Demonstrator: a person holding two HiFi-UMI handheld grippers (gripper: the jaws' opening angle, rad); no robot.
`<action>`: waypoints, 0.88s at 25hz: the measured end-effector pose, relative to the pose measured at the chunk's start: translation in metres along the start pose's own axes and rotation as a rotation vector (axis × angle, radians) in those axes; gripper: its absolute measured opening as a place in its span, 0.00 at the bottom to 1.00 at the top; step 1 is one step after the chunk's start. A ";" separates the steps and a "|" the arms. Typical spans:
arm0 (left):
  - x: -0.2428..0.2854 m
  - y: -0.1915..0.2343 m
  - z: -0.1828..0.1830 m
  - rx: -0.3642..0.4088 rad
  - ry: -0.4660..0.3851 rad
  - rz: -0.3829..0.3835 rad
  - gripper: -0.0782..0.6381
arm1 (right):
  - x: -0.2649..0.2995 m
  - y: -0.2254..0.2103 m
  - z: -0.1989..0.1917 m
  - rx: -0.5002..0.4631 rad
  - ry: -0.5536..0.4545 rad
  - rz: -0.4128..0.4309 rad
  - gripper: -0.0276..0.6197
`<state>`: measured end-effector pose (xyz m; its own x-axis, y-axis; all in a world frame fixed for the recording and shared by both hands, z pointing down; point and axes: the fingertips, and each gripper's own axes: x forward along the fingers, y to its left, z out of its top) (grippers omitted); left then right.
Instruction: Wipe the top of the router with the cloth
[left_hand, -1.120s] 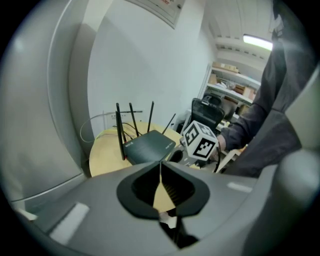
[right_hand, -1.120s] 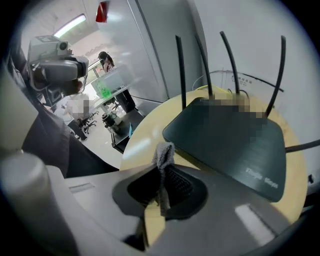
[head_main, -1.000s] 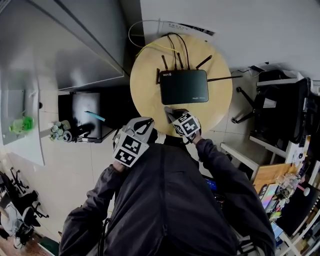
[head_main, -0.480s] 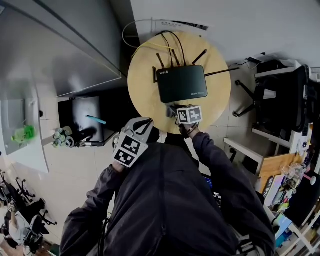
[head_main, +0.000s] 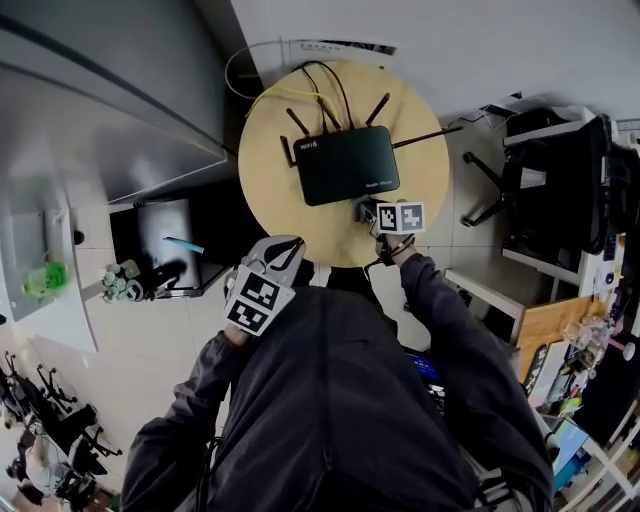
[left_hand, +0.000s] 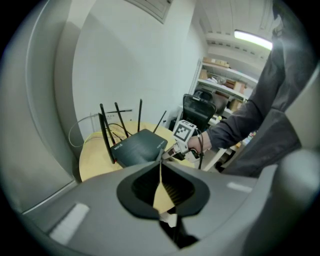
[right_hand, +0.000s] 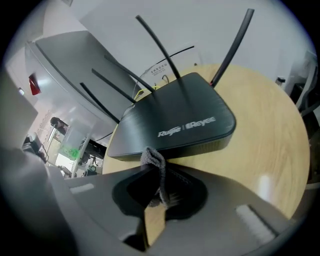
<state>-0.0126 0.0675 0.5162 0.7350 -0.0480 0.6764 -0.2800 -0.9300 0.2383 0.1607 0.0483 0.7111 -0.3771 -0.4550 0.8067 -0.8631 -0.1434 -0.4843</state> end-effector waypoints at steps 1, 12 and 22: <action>0.003 -0.002 0.002 0.001 0.003 -0.003 0.11 | -0.004 -0.007 0.001 0.003 -0.003 -0.007 0.08; 0.032 -0.017 0.024 0.012 0.029 0.002 0.11 | -0.038 -0.074 0.014 -0.011 -0.030 -0.060 0.08; 0.051 -0.026 0.049 0.002 0.029 0.036 0.11 | -0.052 -0.055 -0.001 -0.374 0.052 -0.005 0.08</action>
<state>0.0626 0.0713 0.5103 0.7065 -0.0708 0.7041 -0.3047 -0.9285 0.2123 0.2275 0.0806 0.6966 -0.3810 -0.4086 0.8294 -0.9243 0.1898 -0.3311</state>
